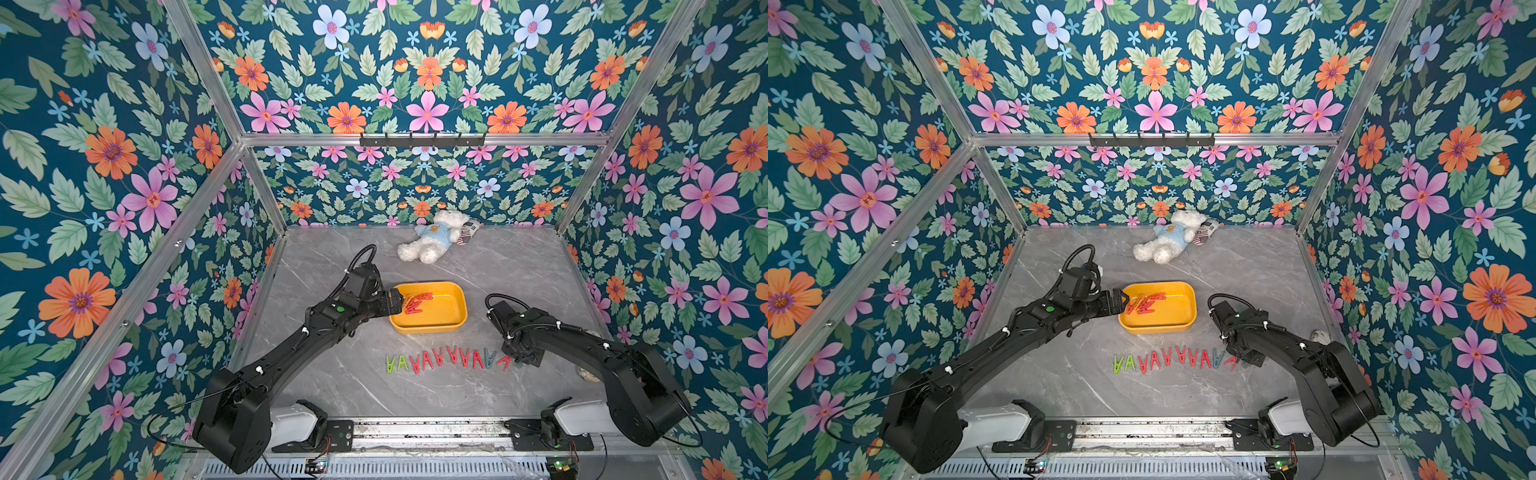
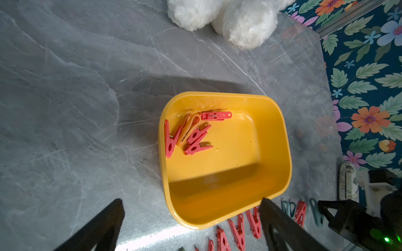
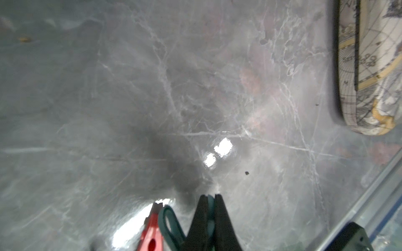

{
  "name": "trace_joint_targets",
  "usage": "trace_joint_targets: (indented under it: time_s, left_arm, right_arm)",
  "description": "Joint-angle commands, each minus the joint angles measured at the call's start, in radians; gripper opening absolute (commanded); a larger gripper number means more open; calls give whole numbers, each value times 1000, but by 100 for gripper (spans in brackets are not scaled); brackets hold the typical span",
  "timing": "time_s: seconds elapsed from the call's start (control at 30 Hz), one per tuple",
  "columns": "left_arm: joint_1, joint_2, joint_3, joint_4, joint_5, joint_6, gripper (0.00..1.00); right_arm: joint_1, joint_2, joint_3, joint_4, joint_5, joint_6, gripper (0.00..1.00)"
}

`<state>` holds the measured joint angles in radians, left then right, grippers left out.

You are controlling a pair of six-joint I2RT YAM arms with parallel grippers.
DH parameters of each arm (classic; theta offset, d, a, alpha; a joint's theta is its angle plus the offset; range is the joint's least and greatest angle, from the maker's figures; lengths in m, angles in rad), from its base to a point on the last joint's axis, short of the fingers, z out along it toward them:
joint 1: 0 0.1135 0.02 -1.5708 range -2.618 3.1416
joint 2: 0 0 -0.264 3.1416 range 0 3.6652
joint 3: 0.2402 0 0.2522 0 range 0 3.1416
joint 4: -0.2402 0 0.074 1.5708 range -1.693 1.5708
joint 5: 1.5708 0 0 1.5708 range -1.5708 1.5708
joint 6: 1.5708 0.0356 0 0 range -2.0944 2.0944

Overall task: Take the clothespins out of the storage box
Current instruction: Place the clothespin at the center of the board, then pick up the clothespin from the storage box.

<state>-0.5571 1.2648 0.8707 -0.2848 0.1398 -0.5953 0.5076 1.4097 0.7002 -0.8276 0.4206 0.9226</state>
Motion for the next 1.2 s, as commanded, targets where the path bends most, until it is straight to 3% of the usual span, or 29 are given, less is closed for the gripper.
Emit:
trace_joint_targets:
  time_s: [0.0, 0.2, 0.47, 0.77, 1.0, 1.17]
  left_arm:
    - [2, -8, -2, 24, -2, 8, 100]
    - [2, -13, -7, 23, -4, 15, 100]
    - [6, -7, -6, 23, 1, 21, 100]
    - [8, 39, 31, 19, 6, 15, 100]
    - [8, 91, 72, 10, 17, 23, 99]
    - [6, 131, 99, 3, 33, 31, 92]
  right_arm:
    - [-1, 22, -2, -3, 41, 27, 8]
    - [-3, 70, -12, 23, 60, 23, 10]
    - [-5, 70, -9, 31, 66, 9, 24]
    - [-5, -26, 70, -3, 70, -21, 38]
    - [-5, -159, 126, 129, -24, -123, 54]
    - [-6, -253, 122, 284, -142, -176, 65]
